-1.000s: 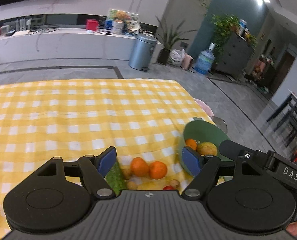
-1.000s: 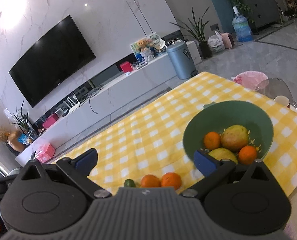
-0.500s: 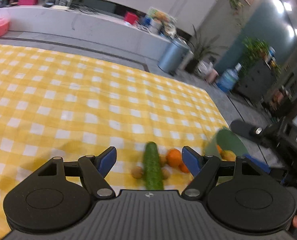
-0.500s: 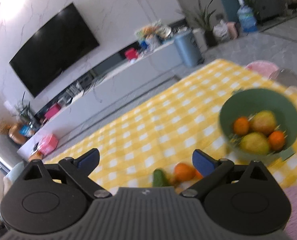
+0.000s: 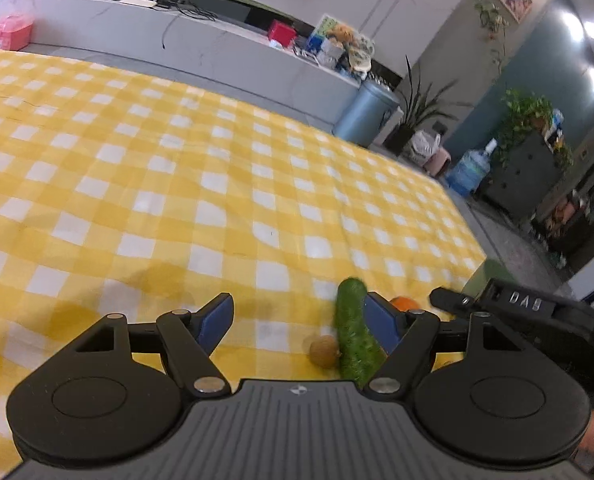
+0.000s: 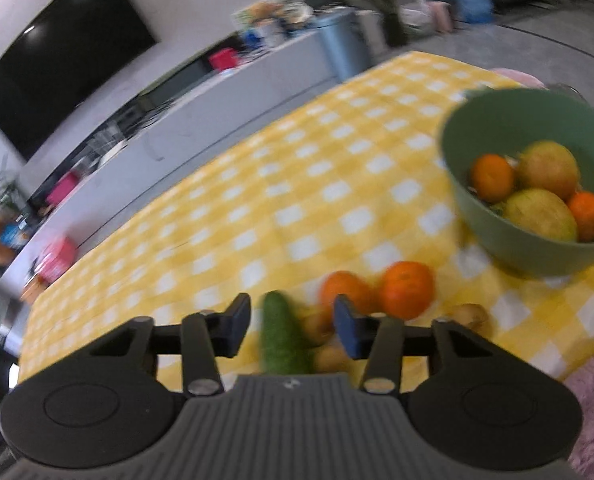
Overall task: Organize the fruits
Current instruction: 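Move both grippers back to the loose fruit beside the cucumber, then grasp an orange with the right gripper and lift it toward the colander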
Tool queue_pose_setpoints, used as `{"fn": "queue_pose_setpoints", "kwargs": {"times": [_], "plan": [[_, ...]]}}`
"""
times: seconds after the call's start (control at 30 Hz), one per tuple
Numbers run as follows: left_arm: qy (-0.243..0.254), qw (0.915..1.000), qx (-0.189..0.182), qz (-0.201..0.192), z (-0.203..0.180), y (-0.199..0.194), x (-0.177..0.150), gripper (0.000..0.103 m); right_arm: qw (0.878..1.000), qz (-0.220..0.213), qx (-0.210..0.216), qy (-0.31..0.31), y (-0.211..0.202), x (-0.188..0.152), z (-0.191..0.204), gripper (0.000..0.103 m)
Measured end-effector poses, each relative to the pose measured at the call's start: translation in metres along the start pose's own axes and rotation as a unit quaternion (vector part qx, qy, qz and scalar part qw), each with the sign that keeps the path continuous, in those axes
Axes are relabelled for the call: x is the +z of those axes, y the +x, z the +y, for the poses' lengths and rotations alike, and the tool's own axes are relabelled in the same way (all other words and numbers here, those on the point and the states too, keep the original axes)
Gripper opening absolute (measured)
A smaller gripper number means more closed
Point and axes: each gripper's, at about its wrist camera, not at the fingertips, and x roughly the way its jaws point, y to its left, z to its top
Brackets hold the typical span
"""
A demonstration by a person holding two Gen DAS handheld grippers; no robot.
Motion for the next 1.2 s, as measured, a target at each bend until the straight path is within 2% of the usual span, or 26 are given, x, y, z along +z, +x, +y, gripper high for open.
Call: {"fn": "queue_pose_setpoints", "kwargs": {"times": [0.07,0.2,0.27,0.37,0.43,0.53,0.6,0.67,0.73,0.83,0.97,1.03,1.2], "plan": [[0.005,0.9999,0.009,0.013,-0.001,0.012,-0.003,0.086,1.0,-0.004,-0.012,0.003,0.008,0.002,-0.009,0.043],[0.033,0.9976,0.053,0.03,-0.011,0.03,-0.01,0.086,1.0,-0.009,-0.019,-0.012,0.019,0.007,-0.018,0.043],[0.04,0.9967,0.059,0.037,-0.012,0.036,-0.011,0.086,0.999,-0.006,-0.01,-0.039,0.023,0.01,-0.014,0.039],[0.042,0.9961,0.067,0.04,-0.01,0.04,-0.012,0.086,0.994,0.0,-0.03,-0.104,0.028,0.011,-0.002,0.034],[0.044,0.9957,0.071,0.04,-0.008,0.041,-0.01,0.086,0.982,-0.011,-0.059,-0.181,0.03,0.007,0.012,0.034],[0.039,0.9954,0.078,0.04,-0.005,0.041,-0.008,0.086,0.947,-0.029,-0.114,-0.298,0.04,-0.009,0.03,0.034],[0.034,0.9952,0.082,0.042,-0.002,0.043,-0.007,0.086,0.933,-0.02,-0.121,-0.337,0.049,-0.016,0.033,0.032],[0.032,0.995,0.083,0.047,-0.001,0.044,-0.006,0.086,0.933,-0.017,-0.112,-0.342,0.05,-0.015,0.033,0.032],[0.024,0.9961,0.063,0.056,0.002,0.045,-0.005,0.086,0.935,-0.012,-0.101,-0.34,0.051,-0.013,0.031,0.032],[0.015,0.997,0.042,0.062,0.003,0.046,-0.004,0.086,0.93,-0.003,-0.095,-0.356,0.052,-0.017,0.03,0.032],[0.023,0.996,0.048,0.071,0.0,0.049,-0.005,0.086,0.927,0.018,-0.095,-0.363,0.063,-0.023,0.033,0.036],[0.019,0.9957,0.049,0.076,0.001,0.05,-0.006,0.086,0.918,0.01,-0.114,-0.379,0.064,-0.031,0.034,0.035],[0.015,0.9959,0.049,0.075,0.003,0.049,-0.006,0.086,0.918,0.006,-0.115,-0.38,0.066,-0.032,0.035,0.033]]}}
